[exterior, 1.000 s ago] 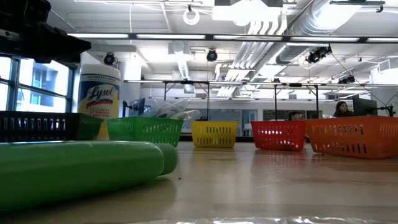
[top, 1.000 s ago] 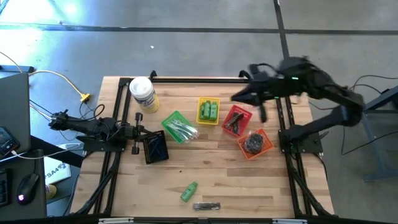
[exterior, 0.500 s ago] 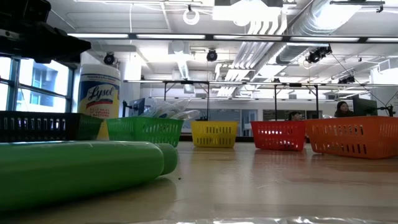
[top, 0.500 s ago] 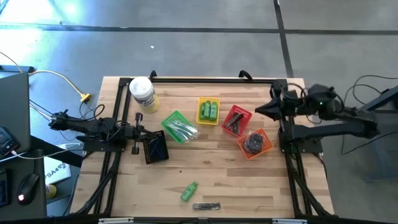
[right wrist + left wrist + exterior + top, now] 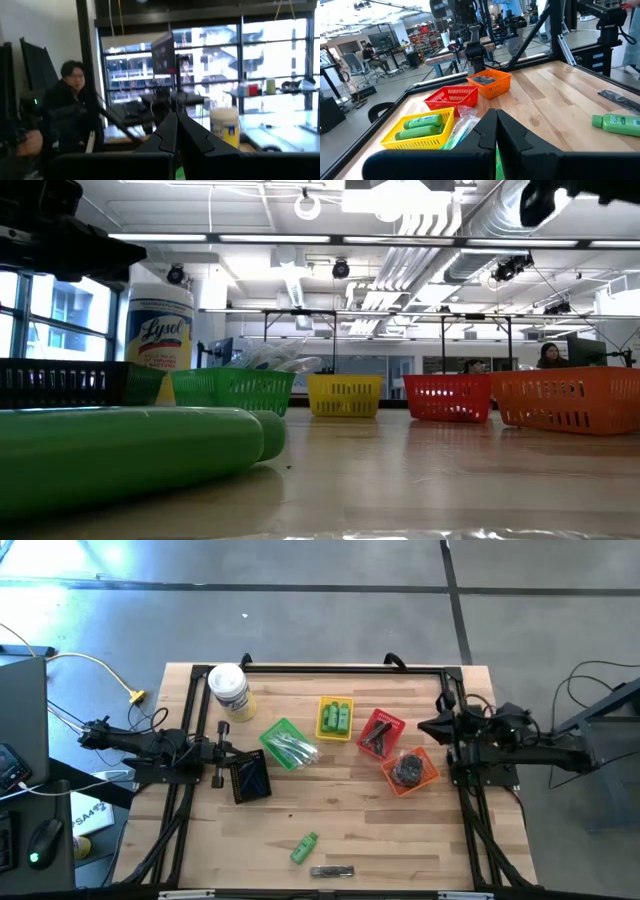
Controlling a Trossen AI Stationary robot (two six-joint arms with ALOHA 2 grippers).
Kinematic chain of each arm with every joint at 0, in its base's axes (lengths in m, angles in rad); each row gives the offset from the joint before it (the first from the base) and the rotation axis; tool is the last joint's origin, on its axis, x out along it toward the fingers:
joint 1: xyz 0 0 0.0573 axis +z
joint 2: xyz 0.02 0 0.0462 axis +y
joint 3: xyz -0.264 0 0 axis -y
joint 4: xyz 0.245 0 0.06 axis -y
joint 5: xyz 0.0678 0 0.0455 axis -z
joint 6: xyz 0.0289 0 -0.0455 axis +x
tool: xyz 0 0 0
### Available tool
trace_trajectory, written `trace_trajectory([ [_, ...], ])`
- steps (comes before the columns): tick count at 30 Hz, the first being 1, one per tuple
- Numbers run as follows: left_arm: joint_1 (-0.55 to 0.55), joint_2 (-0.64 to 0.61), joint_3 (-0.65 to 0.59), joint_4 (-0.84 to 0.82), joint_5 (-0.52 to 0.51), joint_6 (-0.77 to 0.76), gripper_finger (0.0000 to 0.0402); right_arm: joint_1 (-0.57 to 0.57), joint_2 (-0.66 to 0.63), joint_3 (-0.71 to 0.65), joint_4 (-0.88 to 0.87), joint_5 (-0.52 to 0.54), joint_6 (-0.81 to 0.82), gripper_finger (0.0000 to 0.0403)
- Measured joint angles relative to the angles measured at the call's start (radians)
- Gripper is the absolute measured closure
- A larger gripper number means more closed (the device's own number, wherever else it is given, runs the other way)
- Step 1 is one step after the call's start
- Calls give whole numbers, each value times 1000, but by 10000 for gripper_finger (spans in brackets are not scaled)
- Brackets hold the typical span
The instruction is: Pick & Place Travel size toiletries
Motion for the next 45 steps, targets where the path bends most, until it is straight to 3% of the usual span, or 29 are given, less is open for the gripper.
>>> trace_trajectory([
  [18, 0, 0, 0, -2, 0, -45, 402, 0, -77, -211, 10, 50, 4, 400],
  [45, 0, 0, 0, -6, 0, -45, 402, 0, -77, -332, 40, -15, 14, 399],
])
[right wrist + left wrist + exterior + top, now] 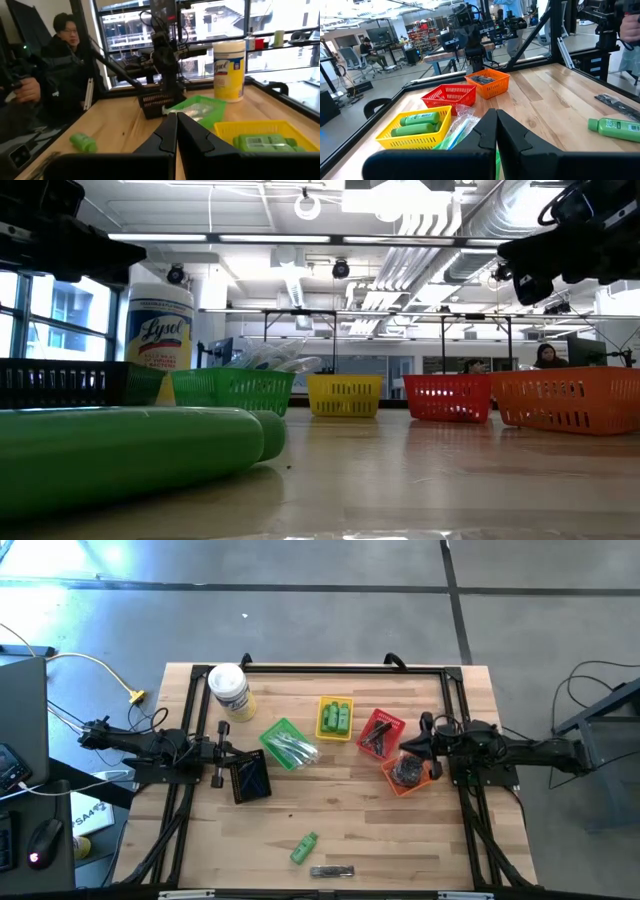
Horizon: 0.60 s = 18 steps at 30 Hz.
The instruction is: Pick & Place Travel size toiletries
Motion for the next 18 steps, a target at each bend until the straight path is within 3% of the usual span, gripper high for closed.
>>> trace_trajectory([
  [18, 0, 0, 0, -1, 0, -22, 402, 0, 0, -29, -17, -23, 8, 399],
])
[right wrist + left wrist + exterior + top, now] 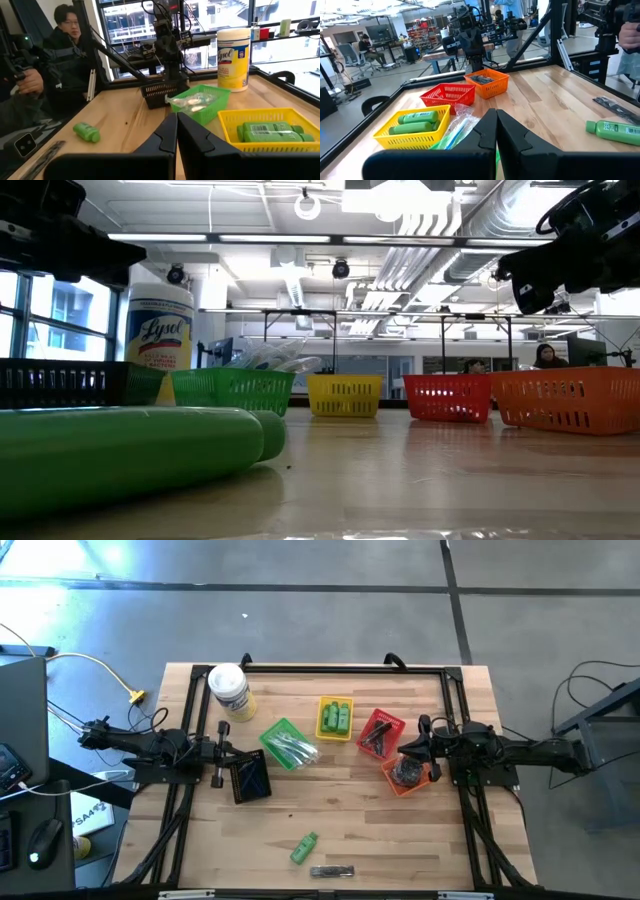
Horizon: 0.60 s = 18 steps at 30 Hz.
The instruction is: Pick & Place Travel size toiletries
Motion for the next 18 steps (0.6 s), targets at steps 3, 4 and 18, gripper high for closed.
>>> trace_trajectory([
  [3, 0, 0, 0, 0, 0, -5, 402, 0, 0, 0, -8, 0, 4, 399],
  [4, 0, 0, 0, 0, 0, -7, 402, 0, 0, 0, -10, 0, 4, 399],
  [18, 0, 0, 0, 2, 0, -10, 402, 0, 0, -1, -10, 9, 23, 399],
])
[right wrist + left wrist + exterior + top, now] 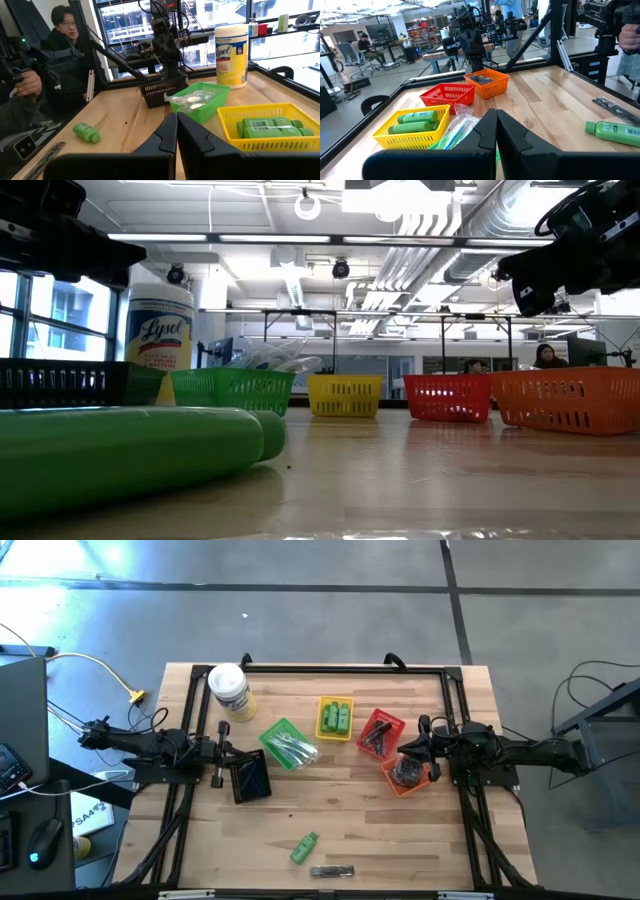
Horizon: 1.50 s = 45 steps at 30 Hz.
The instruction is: Pick & Place Travel size toiletries
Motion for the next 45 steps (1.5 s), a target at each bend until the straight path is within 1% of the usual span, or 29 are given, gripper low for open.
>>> trace_trajectory([
  [4, 0, 0, 0, 1, 0, 1, 402, 0, 0, 0, 0, 26, 0, 398],
  [16, 0, 0, 0, 5, 0, 2, 402, 0, 0, -1, 9, 27, -27, 398],
  [19, 0, 0, -1, 6, 0, 2, 402, 3, 4, 5, 35, 65, 24, 399],
  [22, 0, 0, -1, 7, 0, 2, 402, 33, 51, 47, 21, 83, 31, 399],
  [24, 0, 0, -1, 7, 0, 2, 402, 69, 106, 84, 31, 105, 30, 399],
  [29, 0, 0, -1, 8, 0, 1, 402, 192, 285, 203, -21, 211, 47, 399],
  [32, 0, 0, -1, 8, 0, 0, 402, 281, 436, 282, -60, 280, 51, 400],
  [36, 0, 0, -1, 8, 0, -8, 402, 393, 642, 407, -98, 337, 51, 399],
  [38, 0, 0, -1, 8, 0, -21, 402, 439, 736, 480, -146, 369, 81, 399],
  [40, 0, 0, -1, 8, 0, -24, 402, 477, 827, 550, -188, 391, 112, 400],
  [45, 0, 0, -1, 7, 0, -24, 402, 556, 1031, 699, -231, 392, 154, 400],
])
